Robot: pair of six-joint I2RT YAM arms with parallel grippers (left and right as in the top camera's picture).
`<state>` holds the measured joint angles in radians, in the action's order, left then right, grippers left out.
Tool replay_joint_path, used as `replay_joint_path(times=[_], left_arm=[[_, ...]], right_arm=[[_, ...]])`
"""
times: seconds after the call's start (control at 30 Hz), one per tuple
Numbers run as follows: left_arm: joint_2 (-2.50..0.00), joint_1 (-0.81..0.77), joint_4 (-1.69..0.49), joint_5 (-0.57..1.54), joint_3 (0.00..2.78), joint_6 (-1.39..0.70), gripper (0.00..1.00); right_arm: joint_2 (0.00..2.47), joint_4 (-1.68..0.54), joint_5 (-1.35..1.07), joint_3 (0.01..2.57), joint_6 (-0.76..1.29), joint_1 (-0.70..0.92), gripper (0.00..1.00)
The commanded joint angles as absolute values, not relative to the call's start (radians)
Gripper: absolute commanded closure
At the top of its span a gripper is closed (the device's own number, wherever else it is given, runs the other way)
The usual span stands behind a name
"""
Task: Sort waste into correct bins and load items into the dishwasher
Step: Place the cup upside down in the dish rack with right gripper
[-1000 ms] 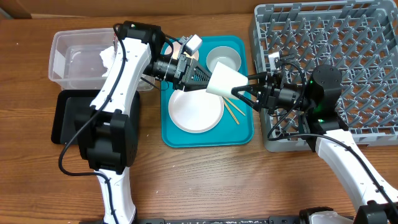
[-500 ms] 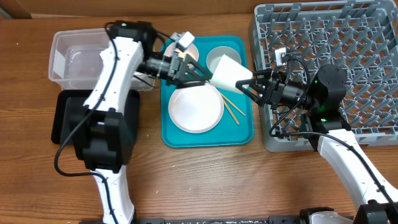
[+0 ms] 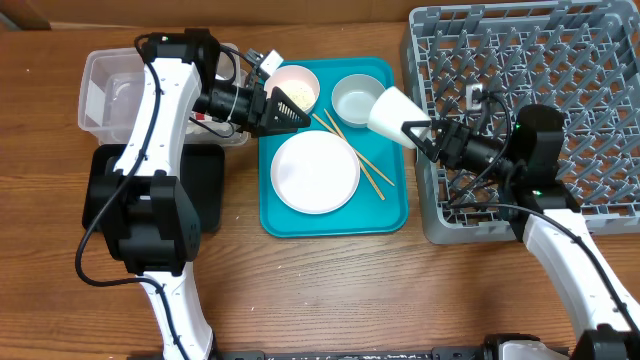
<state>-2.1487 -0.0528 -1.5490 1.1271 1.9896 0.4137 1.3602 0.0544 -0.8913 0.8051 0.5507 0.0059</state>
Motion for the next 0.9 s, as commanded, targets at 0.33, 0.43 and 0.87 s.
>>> replay_joint_path(times=[0.33,0.43,0.87], left_arm=[[-2.126,-0.052,-1.513,1.063,2.009,0.405,0.36],[-2.126,-0.052,-1.513,1.061,2.026,0.42,0.38],[-2.125,-0.094,-1.592,0.594,2.35,0.299,0.43]], right_arm=[[1.023,-0.832,-0.292,1.072,0.441,-0.007,0.49],[1.024,-1.022,-0.147,1.198,0.441,-0.007,0.48],[1.272,-1.292,0.074,1.265,0.467,-0.007,0.46]])
